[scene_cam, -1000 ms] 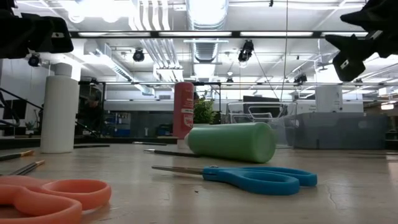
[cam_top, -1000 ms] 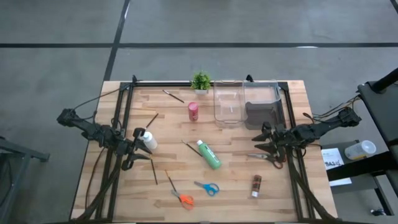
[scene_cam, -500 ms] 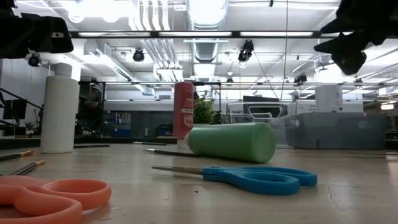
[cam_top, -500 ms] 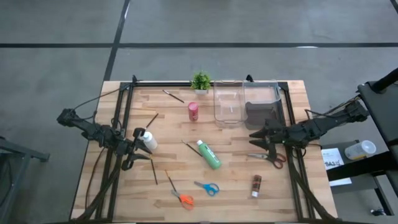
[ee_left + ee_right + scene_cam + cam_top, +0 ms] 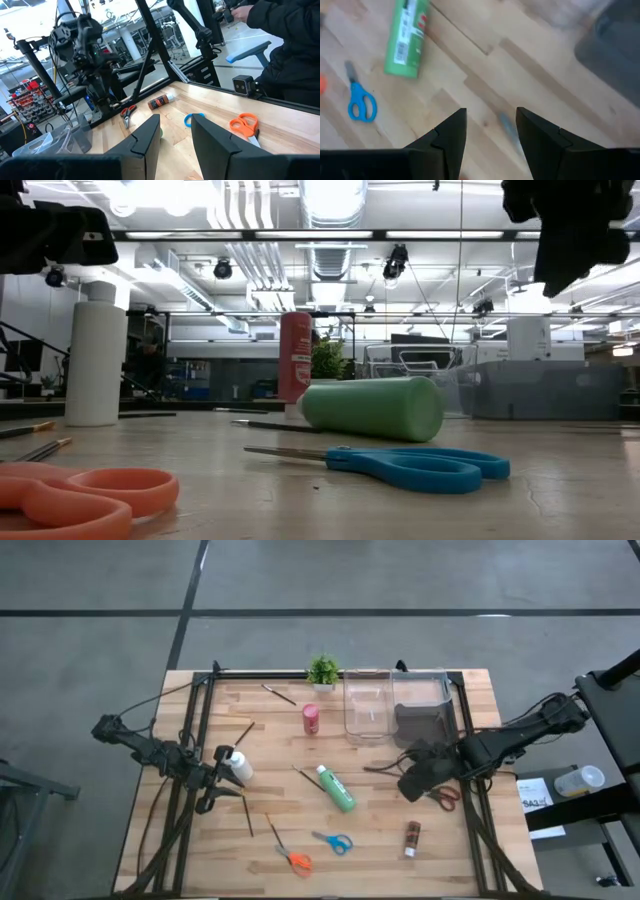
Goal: Pick & Place Paint Supplies
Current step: Put the orange paint bottle into the right transparent bin
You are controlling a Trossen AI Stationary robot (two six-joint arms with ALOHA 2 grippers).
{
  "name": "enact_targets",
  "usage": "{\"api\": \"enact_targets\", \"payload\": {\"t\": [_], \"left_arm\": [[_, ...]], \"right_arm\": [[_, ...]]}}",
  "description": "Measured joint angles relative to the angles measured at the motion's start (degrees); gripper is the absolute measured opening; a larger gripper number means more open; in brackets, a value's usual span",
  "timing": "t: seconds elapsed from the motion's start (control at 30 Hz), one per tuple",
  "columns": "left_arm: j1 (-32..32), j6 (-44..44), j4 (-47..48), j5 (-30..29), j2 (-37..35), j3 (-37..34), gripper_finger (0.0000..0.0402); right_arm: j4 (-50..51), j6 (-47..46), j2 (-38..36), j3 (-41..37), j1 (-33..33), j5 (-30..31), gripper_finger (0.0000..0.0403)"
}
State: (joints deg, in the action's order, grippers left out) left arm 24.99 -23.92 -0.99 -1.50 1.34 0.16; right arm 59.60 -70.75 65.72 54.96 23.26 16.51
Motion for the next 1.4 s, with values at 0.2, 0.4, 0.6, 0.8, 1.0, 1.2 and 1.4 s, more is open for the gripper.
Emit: {"api": "enact_targets", "payload": {"t": [0.2, 0.4, 0.6, 0.8, 1.0, 1.2, 1.4], "left_arm": [[0.00, -0.01, 0.00, 0.00, 0.00, 0.02, 0.0118], [0.00, 0.00, 0.00, 0.00, 0.00, 0.00, 0.0118], [0.00, -0.01, 0.00, -0.01, 0.00, 0.01, 0.0118], [0.02, -0.02, 0.01, -0.02, 0.00, 0.02, 0.0118], [0.01, -0.01, 0.01, -0.01, 0.00, 0.02, 0.0118], [0.02, -0.02, 0.01, -0.01, 0.00, 0.01, 0.0118], [0.02, 0.00, 0.00, -0.02, 0.00, 0.02, 0.0118]], "right_arm": [[8.47, -9.34, 7.37, 8.92, 4.28, -1.22, 0.0168], [14.21, -22.04, 11.76, 12.72, 9.61, -2.12, 0.0168], [15.07, -37.91, 14.51, 12.06, 15.34, -3.94, 0.0168], [14.90, -50.76, 18.29, 11.86, 20.95, -9.51, 0.0168], [14.19, -59.58, 23.92, 11.54, 23.79, -9.09, 0.0174], [10.35, -60.99, 29.03, 12.90, 24.14, -9.04, 0.0219], [8.87, -62.72, 33.55, 15.01, 24.11, -9.60, 0.0276]]}}
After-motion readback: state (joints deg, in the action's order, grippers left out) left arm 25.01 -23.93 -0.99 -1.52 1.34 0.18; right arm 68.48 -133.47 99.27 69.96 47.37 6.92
